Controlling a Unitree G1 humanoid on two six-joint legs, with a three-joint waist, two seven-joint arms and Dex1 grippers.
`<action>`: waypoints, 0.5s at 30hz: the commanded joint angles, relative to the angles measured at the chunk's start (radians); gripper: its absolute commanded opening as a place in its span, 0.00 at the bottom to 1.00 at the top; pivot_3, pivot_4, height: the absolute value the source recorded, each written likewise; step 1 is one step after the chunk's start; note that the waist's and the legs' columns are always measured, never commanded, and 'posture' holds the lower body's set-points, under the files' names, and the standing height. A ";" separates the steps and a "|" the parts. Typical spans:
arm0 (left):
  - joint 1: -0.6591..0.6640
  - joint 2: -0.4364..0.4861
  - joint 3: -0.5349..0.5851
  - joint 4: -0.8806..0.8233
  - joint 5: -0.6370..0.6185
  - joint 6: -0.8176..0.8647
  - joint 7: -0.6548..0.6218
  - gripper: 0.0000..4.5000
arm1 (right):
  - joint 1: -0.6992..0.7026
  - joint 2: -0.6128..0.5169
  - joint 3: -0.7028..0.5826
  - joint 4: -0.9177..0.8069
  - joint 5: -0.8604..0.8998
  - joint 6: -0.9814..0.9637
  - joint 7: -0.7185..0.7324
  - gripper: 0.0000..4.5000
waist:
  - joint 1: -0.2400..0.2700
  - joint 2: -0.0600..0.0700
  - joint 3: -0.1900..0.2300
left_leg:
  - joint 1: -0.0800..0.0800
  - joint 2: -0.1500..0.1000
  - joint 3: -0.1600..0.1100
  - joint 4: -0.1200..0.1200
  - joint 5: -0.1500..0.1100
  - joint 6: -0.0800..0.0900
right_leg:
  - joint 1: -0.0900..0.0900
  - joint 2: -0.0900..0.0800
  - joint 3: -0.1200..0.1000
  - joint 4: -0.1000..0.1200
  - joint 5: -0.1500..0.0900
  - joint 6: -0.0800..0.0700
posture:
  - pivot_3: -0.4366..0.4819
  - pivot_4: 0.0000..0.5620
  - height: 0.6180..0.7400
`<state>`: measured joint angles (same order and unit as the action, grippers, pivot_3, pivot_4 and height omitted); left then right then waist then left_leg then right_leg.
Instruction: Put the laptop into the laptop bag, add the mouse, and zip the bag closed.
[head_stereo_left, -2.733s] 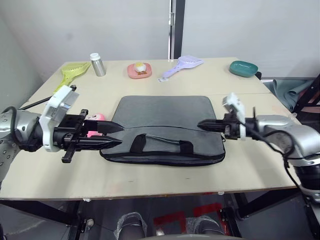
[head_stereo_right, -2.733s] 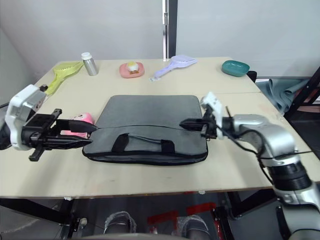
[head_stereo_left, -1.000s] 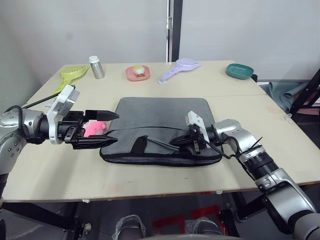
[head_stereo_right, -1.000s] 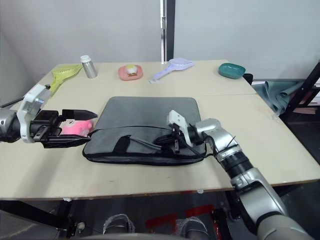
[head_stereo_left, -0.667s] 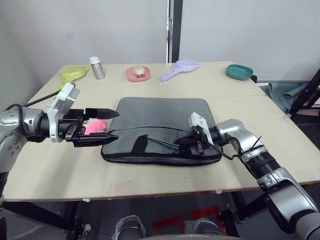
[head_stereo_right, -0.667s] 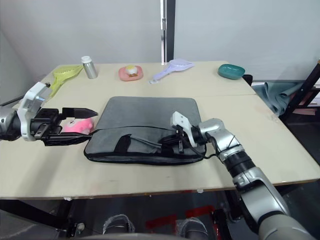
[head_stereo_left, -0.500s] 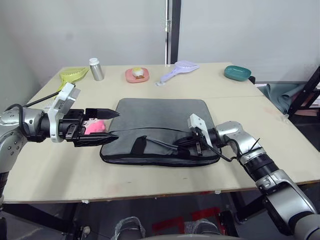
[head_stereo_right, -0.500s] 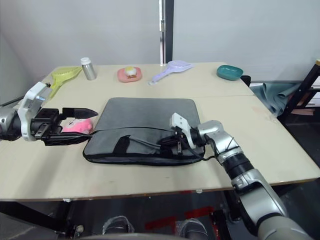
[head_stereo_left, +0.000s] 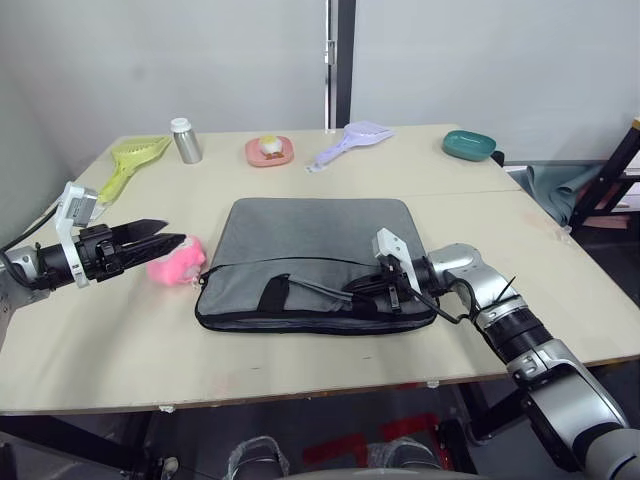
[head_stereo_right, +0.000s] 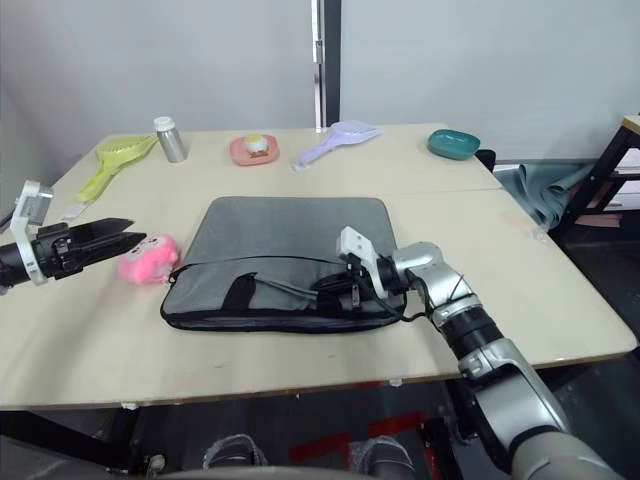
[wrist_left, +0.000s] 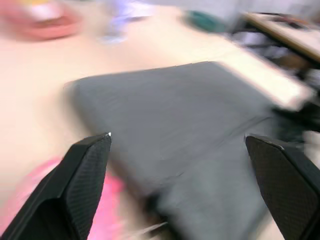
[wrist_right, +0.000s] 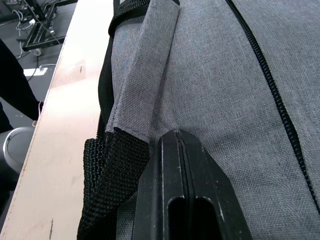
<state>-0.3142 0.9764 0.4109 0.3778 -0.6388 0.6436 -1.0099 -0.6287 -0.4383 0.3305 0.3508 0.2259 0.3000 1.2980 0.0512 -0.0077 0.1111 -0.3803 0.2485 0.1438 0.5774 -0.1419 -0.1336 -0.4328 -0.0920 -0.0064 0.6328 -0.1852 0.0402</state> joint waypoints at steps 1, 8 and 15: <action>-0.069 -0.020 -0.029 0.120 0.094 -0.082 0.069 0.99 | 0.036 -0.007 0.061 0.047 -0.069 0.040 -0.002 0.00 | 0.000 -0.001 -0.001 | 0.000 0.000 0.000 0.000 0.000 0.000 | 0.000 0.000 0.000 -0.001 0.000 0.000 | 0.48 0.27 1.00; -0.203 -0.075 -0.069 0.337 0.133 -0.012 0.068 0.99 | 0.046 -0.002 0.060 0.026 -0.066 0.049 -0.014 0.00 | -0.001 -0.005 -0.003 | -0.001 0.000 0.000 -0.002 0.000 0.000 | 0.000 0.000 -0.001 -0.003 0.000 0.000 | 0.48 0.27 1.00; -0.241 -0.109 -0.172 0.450 0.224 -0.008 0.027 0.99 | 0.063 -0.004 0.064 -0.004 -0.067 0.058 -0.028 0.00 | -0.002 -0.004 -0.003 | -0.001 0.000 0.000 -0.005 0.000 0.000 | 0.000 0.000 -0.001 -0.005 0.000 0.000 | 0.48 0.27 1.00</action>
<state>-0.5316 0.8584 0.2475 0.8050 -0.4417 0.6417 -0.9808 -0.6091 -0.4362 0.3317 0.3083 0.2249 0.3169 1.2771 0.0492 -0.0121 0.1086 -0.3811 0.2486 0.1444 0.5723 -0.1420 -0.1340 -0.4328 -0.0920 -0.0074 0.6281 -0.1850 0.0400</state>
